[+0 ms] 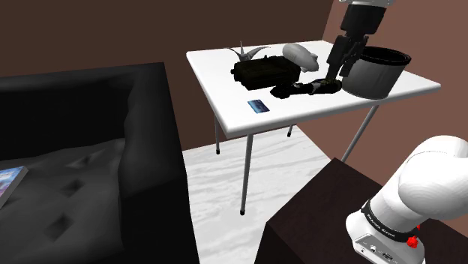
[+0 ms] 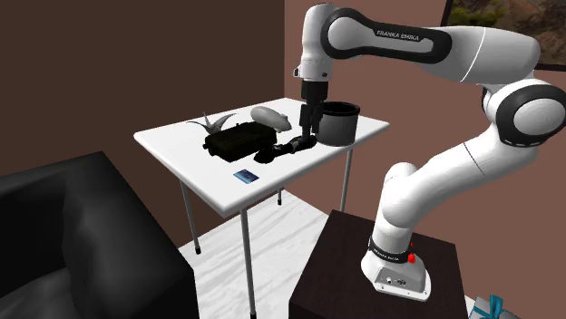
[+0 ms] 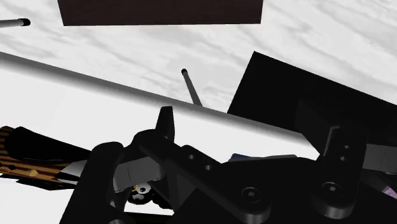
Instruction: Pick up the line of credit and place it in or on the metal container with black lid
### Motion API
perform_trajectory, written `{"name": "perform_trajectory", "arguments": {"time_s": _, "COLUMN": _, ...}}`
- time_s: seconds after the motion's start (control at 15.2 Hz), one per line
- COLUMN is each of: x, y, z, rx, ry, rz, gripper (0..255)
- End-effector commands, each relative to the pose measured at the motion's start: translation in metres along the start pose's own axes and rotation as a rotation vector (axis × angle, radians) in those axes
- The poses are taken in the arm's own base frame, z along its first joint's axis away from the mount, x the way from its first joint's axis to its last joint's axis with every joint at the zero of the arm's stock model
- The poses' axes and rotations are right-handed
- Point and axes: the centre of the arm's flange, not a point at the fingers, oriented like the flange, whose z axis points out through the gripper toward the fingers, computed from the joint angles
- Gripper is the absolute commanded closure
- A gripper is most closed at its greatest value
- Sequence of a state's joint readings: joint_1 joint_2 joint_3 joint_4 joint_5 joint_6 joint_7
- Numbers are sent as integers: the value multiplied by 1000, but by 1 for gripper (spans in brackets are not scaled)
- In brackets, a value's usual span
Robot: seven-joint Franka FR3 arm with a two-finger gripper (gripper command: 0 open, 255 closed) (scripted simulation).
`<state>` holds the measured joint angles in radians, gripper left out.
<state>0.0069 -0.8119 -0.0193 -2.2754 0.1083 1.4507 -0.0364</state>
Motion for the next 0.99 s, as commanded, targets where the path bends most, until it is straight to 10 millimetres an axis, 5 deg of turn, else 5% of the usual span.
{"name": "perform_trajectory", "arguments": {"time_s": 0.0, "x": 0, "y": 0, "z": 0, "rx": 0, "ry": 0, "rz": 0, "gripper": 0}}
{"name": "perform_trajectory", "arguments": {"time_s": 0.92, "x": 85, "y": -77, "z": 115, "rx": -171, "ry": 452, "rz": 247, "gripper": 0}}
